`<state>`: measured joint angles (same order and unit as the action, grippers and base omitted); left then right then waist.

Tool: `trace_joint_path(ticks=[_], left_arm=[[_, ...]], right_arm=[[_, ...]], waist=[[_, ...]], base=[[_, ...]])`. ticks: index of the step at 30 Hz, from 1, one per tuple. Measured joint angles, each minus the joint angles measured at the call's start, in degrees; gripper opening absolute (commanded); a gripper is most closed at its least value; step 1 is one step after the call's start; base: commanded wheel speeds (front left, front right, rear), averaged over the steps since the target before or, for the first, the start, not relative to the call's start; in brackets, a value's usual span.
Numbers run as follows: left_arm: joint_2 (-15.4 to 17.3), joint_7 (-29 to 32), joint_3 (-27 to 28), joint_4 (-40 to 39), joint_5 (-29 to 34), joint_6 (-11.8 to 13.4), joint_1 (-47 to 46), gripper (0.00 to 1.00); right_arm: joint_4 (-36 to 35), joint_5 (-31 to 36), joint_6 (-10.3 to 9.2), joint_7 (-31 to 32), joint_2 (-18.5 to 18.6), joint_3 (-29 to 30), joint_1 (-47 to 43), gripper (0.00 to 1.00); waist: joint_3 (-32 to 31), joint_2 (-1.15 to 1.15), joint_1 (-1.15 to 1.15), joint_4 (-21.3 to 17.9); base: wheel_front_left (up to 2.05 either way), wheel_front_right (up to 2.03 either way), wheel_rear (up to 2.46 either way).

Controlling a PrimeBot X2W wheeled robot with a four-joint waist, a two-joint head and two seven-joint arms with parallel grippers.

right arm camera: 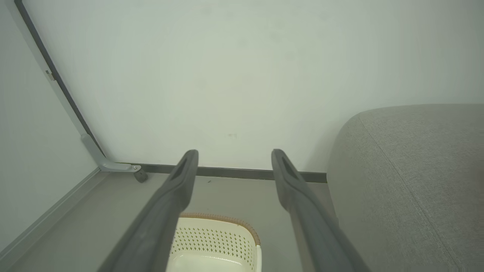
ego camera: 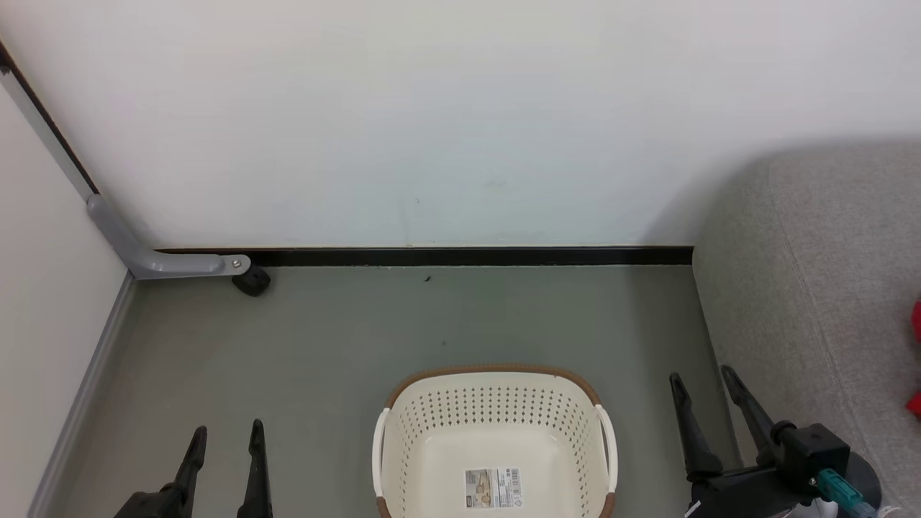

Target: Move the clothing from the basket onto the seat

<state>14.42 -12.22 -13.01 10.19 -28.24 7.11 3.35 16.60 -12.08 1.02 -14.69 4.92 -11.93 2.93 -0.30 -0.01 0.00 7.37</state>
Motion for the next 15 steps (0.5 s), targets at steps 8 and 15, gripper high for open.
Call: trace_joint_path(ticks=[8, 15], left_arm=[[0.1, -0.5, 0.5, 0.0, 0.0, 0.0, 0.5, 0.00], [-1.8, -0.3, -0.4, 3.0, -0.1, -0.1, 1.9, 0.00]], right_arm=[[0.3, 0.0, -0.45, 0.0, -0.1, 0.5, -0.4, 0.00], [4.0, 0.0, -0.52, 0.1, -0.5, 0.3, -2.8, 0.00]], waist=[[0.1, 0.00, 0.00, -2.2], [0.1, 0.00, 0.00, -2.6]], base=[[0.00, 0.00, 0.00], [0.00, 0.00, 0.00]])
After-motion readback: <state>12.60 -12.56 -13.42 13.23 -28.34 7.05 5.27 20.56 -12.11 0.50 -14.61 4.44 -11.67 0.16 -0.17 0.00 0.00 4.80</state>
